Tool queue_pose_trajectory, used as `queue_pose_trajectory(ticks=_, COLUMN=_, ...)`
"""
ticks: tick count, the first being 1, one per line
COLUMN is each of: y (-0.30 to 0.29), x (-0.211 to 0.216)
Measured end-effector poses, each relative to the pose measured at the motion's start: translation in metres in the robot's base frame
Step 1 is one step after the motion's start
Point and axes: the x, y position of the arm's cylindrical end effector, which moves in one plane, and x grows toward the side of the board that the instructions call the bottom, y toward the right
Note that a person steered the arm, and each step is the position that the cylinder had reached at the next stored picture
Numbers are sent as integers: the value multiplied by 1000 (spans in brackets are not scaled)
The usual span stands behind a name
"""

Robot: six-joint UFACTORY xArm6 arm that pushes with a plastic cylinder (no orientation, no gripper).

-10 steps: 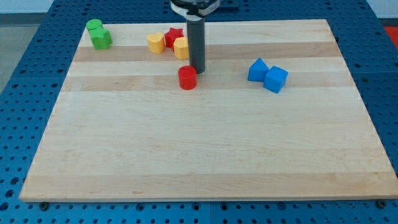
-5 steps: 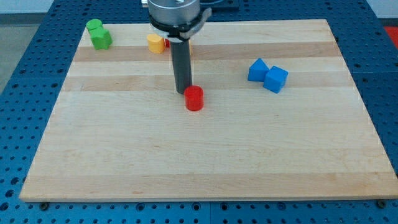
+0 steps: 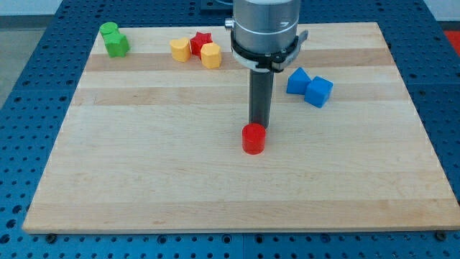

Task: Place the red circle diagonally bottom left to the blue blocks

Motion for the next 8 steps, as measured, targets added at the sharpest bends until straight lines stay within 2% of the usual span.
queue_pose_trajectory(ticks=3, y=-3, x=58)
queue_pose_trajectory(ticks=8, y=-43, x=90)
